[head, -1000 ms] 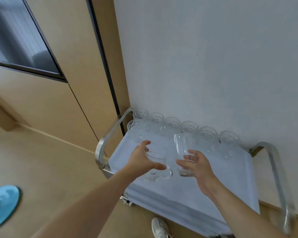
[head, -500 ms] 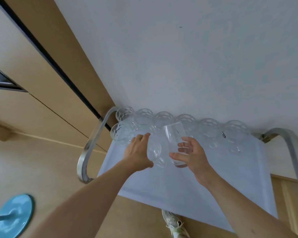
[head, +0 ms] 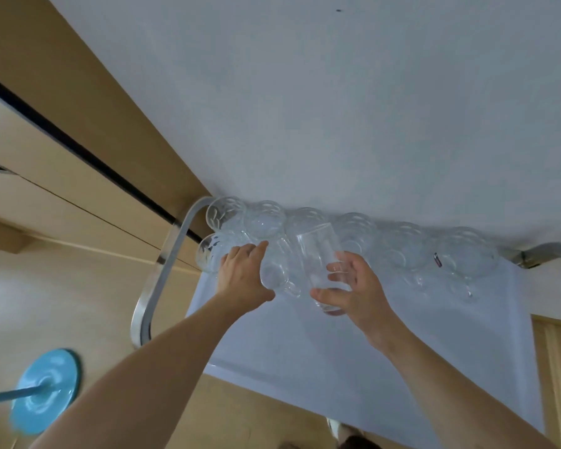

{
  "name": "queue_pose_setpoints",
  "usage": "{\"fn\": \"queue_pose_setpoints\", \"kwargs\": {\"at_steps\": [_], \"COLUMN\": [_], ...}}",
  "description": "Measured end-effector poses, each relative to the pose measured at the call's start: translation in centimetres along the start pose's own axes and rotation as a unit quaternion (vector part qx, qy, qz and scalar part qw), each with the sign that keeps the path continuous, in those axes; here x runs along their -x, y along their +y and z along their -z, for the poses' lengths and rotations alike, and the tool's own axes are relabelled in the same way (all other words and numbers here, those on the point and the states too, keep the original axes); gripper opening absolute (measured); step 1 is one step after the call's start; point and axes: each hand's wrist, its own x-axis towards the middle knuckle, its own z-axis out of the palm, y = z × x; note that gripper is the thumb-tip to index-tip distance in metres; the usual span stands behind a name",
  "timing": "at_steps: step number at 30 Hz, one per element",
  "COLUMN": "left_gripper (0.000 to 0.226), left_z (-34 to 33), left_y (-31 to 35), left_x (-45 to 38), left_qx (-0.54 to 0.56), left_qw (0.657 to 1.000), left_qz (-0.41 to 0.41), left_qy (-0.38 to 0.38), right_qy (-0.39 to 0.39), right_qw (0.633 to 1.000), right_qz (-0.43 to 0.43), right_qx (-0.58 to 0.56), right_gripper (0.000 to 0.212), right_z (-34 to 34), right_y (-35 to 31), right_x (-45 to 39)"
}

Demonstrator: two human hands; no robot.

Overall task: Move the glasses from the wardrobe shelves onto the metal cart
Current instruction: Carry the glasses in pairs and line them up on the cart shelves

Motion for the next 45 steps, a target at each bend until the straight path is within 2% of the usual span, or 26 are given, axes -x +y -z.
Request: {"fn": "queue_pose_setpoints", "kwargs": {"at_steps": [8, 12, 17, 23, 33, 38, 42, 45], "left_gripper": [0.106, 0.095, 0.09, 0.094, 0.083, 0.074, 0.07, 0.068], "left_z": [-0.6, -1.3, -1.3, -0.3, 1.2, 0.6, -1.6, -3.4], "left_y": [-1.0, -1.6, -2.4, -3.0, -7.6, -11.2, -13.4, -14.7], "left_x": [-0.6, -0.1, 0.0, -0.1, 4.1, 6.8, 9.2, 11.3], "left_qx": [0.046, 0.043, 0.024, -0.033, 0.056, 0.108, 0.132, 0.147], "left_qw": [0.999, 0.998, 0.998, 0.997, 0.986, 0.974, 0.969, 0.969], "left_qz": [0.009, -0.004, -0.032, -0.071, -0.148, -0.179, -0.196, -0.194], "left_qy": [0.023, 0.04, 0.038, 0.017, 0.06, 0.082, 0.07, 0.042], "right_qy": [-0.011, -0.008, 0.02, 0.073, 0.12, 0.161, 0.187, 0.205], "right_qw": [1.0, 1.0, 1.0, 0.997, 0.991, 0.984, 0.979, 0.976], "right_qz": [-0.005, -0.005, 0.001, 0.011, 0.051, 0.068, 0.059, 0.049], "right_qx": [-0.012, -0.014, -0.015, -0.007, 0.027, 0.041, 0.06, 0.055], "right_gripper": [0.07, 0.068, 0.081, 0.076, 0.078, 0.09, 0.071, 0.066], "right_z": [-1.0, -1.9, -3.3, -5.4, -12.3, -16.2, -18.2, -19.3], "right_y": [-0.1, 0.5, 1.3, 2.0, 2.8, 4.8, 7.3, 8.8], "right_x": [-0.9, -0.9, 0.1, 3.0, 9.4, 12.9, 15.6, 17.8]}}
